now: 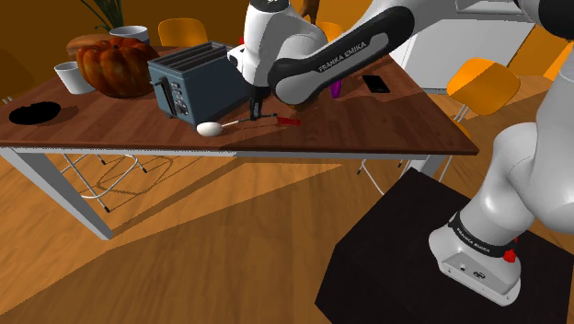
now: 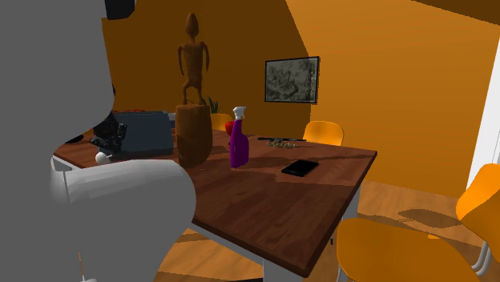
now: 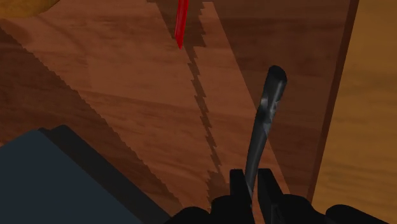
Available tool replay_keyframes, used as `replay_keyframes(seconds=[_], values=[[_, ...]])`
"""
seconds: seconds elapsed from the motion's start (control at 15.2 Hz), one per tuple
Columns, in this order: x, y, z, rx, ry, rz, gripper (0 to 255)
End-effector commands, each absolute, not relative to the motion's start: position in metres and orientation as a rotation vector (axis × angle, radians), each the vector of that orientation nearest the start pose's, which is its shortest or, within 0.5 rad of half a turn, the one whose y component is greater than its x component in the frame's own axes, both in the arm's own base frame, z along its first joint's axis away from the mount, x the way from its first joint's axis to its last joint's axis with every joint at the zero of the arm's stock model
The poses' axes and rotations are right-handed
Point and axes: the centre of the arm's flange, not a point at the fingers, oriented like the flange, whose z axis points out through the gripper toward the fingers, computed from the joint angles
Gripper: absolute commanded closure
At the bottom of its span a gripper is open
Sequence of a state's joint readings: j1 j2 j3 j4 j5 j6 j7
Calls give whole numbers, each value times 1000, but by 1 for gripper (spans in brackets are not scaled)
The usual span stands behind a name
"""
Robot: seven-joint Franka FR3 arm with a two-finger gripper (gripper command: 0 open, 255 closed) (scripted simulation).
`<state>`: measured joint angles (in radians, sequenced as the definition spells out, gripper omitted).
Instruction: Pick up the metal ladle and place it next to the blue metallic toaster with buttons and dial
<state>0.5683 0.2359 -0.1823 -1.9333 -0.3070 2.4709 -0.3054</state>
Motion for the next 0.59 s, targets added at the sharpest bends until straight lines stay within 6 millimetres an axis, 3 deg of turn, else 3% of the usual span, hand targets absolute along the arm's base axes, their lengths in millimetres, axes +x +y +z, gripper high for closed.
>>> replay_keyframes(seconds=[0.0,0.53], values=[[583,245,389,-3008,-1483,-527,255],[583,245,347,-3008,-1483,-527,255]])
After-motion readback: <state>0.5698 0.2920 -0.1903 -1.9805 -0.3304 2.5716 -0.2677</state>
